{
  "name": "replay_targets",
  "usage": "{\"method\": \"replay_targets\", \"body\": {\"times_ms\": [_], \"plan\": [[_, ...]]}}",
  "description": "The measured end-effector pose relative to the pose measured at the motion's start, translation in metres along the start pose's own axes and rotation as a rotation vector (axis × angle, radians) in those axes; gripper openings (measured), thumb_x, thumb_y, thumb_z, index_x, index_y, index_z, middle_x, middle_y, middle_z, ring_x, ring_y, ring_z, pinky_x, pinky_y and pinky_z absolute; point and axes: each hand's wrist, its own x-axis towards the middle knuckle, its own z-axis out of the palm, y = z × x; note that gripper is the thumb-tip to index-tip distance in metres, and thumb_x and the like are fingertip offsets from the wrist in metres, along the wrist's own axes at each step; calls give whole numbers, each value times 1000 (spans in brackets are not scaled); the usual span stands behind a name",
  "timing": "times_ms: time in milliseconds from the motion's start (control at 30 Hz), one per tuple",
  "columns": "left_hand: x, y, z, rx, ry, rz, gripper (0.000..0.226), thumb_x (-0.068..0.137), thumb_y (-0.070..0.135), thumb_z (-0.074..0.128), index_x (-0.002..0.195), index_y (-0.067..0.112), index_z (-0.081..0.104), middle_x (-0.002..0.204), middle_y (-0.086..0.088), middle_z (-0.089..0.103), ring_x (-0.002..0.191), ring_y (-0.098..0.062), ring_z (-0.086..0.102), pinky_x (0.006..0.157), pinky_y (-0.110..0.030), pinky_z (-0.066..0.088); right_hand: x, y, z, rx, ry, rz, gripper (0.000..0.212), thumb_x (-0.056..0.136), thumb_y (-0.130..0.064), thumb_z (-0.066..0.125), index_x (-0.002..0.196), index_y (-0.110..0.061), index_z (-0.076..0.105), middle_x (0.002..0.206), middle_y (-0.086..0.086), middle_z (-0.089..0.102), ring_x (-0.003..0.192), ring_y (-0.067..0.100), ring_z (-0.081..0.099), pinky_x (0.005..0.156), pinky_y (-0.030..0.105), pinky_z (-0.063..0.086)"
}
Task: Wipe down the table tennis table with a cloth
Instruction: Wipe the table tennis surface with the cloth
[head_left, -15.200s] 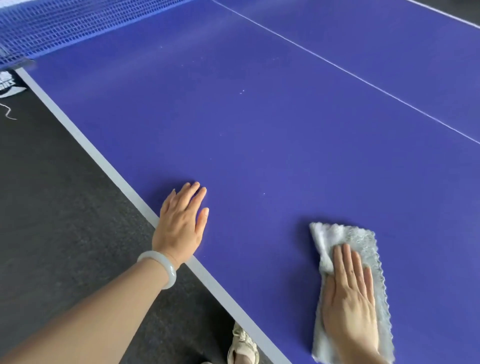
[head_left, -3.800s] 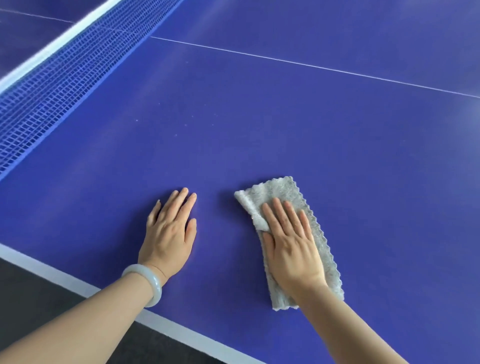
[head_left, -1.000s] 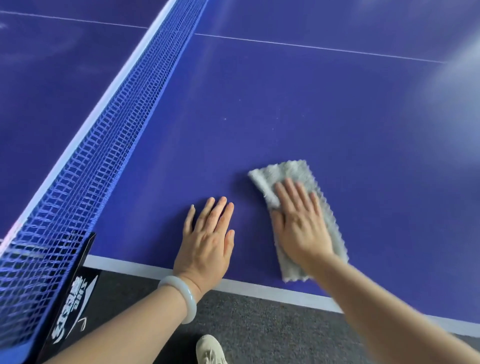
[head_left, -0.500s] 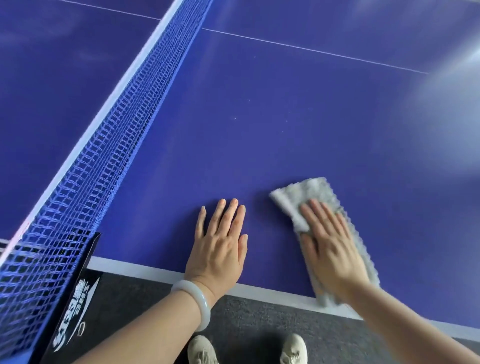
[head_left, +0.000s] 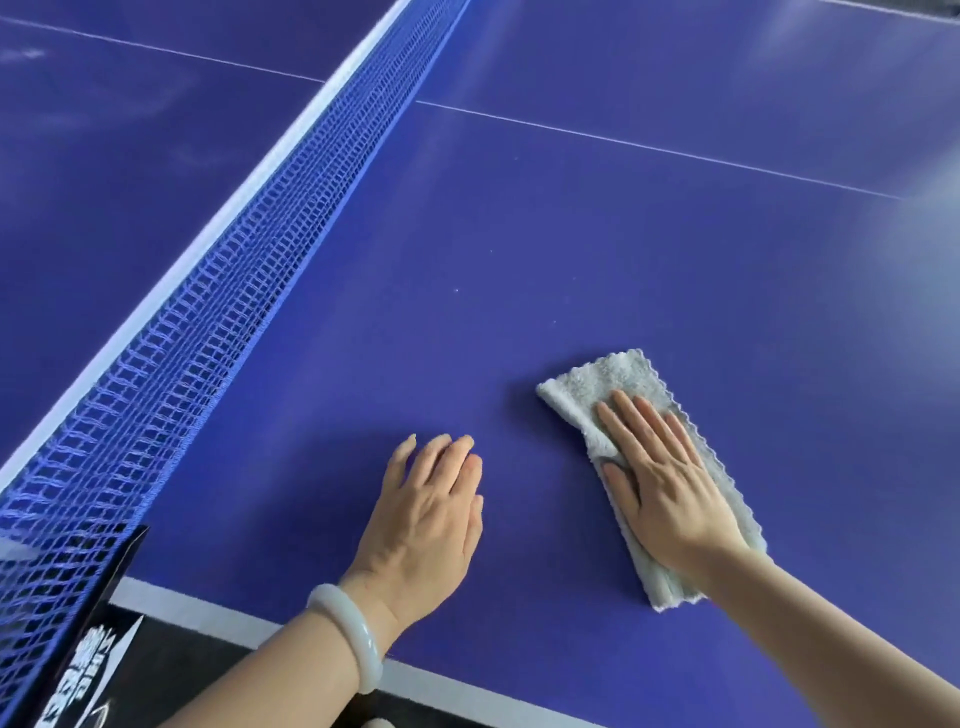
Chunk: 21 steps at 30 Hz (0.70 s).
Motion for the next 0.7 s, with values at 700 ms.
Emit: {"method": "replay_targets", "body": {"times_ms": [700], "plan": [[120, 17, 23, -96, 12, -296, 53, 91, 22, 54, 143, 14, 48, 147, -6, 44, 138, -27, 39, 115, -56, 27, 66, -18, 9, 34, 13, 87, 71, 98, -47, 29, 155, -4, 24, 163, 18, 17, 153, 34, 9, 121, 55, 5]]}}
